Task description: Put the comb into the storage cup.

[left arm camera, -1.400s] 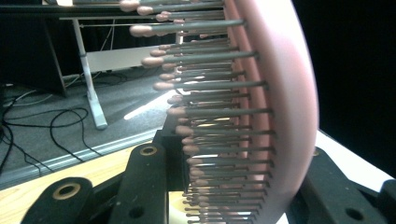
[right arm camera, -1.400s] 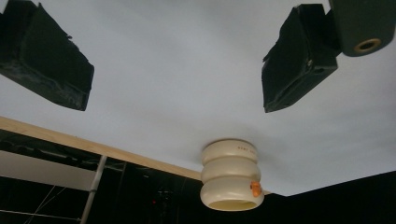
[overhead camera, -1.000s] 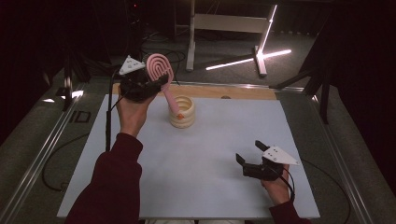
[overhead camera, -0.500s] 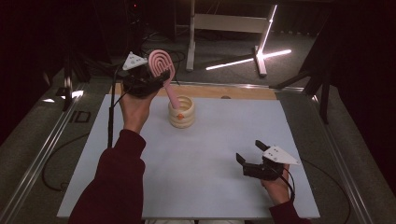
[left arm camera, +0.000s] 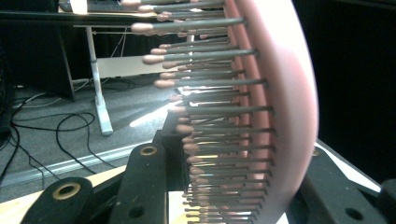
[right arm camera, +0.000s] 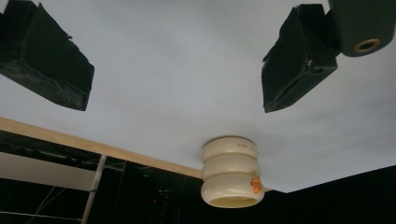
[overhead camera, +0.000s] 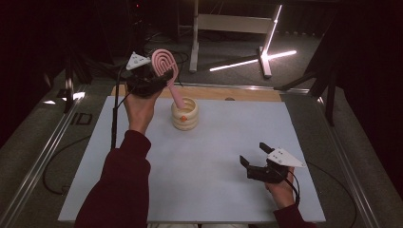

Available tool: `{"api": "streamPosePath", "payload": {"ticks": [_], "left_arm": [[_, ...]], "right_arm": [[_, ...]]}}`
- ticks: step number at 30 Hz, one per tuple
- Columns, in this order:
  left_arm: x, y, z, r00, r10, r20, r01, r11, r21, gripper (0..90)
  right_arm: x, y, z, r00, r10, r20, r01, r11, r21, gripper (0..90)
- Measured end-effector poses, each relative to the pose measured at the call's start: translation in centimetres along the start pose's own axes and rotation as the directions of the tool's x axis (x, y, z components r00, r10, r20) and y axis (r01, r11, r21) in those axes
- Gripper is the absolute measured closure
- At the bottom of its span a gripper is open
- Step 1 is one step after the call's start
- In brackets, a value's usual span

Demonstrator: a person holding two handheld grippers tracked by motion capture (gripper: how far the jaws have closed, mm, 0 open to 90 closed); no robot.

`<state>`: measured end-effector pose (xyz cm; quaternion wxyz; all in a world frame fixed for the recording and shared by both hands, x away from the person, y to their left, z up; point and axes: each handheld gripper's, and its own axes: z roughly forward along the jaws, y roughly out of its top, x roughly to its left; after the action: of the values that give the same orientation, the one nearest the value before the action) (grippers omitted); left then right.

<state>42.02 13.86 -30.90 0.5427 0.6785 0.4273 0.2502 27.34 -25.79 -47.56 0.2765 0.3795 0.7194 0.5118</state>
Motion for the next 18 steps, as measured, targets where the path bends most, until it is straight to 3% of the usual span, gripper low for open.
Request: {"api": "streamPosePath", "payload": {"ticks": [18], "left_arm": [[0.3,-0.6,1.5,0.9993,-0.030,-0.023,0.030,0.9995,-0.010,63.6]], "right_arm": [[-0.2,0.0,-0.2,0.9999,0.010,0.005,-0.010,1.000,-0.010,9.5]]}}
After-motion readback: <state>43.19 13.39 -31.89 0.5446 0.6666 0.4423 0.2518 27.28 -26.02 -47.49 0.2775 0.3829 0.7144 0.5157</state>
